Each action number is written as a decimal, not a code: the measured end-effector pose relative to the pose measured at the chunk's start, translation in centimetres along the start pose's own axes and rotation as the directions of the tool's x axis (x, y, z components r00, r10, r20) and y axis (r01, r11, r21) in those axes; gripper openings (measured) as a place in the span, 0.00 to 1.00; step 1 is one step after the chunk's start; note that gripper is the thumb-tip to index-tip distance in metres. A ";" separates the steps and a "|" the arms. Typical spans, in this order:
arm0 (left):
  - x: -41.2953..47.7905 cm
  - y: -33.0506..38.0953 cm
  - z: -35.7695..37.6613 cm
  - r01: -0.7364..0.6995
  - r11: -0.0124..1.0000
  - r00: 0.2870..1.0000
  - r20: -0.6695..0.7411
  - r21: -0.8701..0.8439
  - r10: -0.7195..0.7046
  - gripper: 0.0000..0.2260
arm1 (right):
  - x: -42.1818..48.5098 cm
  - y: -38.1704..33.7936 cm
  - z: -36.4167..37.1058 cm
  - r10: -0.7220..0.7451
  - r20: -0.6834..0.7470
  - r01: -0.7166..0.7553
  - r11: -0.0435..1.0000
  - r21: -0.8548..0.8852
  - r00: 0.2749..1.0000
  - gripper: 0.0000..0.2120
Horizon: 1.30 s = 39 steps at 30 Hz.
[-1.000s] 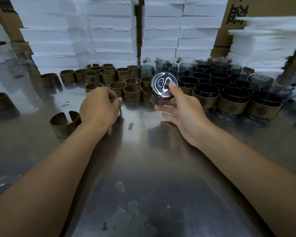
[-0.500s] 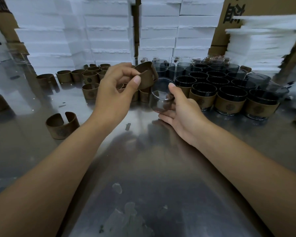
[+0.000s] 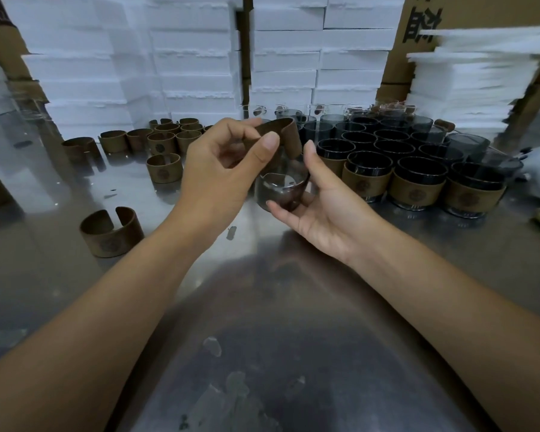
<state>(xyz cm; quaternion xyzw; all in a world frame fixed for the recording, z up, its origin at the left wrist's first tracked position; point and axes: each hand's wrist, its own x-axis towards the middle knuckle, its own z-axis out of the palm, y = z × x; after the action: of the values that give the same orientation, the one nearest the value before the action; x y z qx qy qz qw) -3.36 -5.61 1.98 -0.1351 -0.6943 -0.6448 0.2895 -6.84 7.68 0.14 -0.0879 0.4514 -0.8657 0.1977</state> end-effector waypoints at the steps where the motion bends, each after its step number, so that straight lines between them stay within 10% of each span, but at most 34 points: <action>1: -0.1 0.2 0.0 -0.003 1.000 1.000 0.005 0.000 0.003 0.07 | 0.0 0.0 0.0 -0.006 0.001 0.006 1.000 -0.002 1.000 0.13; 11: -0.8 0.6 0.5 -0.038 0.996 0.991 0.134 0.080 0.027 0.20 | -0.2 -0.5 0.4 -0.020 0.053 0.022 0.999 -0.034 0.998 0.35; 39: -0.5 -0.3 0.9 0.296 0.955 0.933 0.225 -0.030 -0.282 0.13 | 0.0 -0.5 0.2 -0.093 0.069 0.095 0.995 -0.033 0.993 0.17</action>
<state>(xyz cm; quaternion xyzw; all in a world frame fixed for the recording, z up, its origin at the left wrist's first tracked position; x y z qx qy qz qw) -3.40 -4.68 1.43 -0.1105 -0.7135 -0.6832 0.1092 -6.93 7.75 0.66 -0.1417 0.4557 -0.8622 0.1701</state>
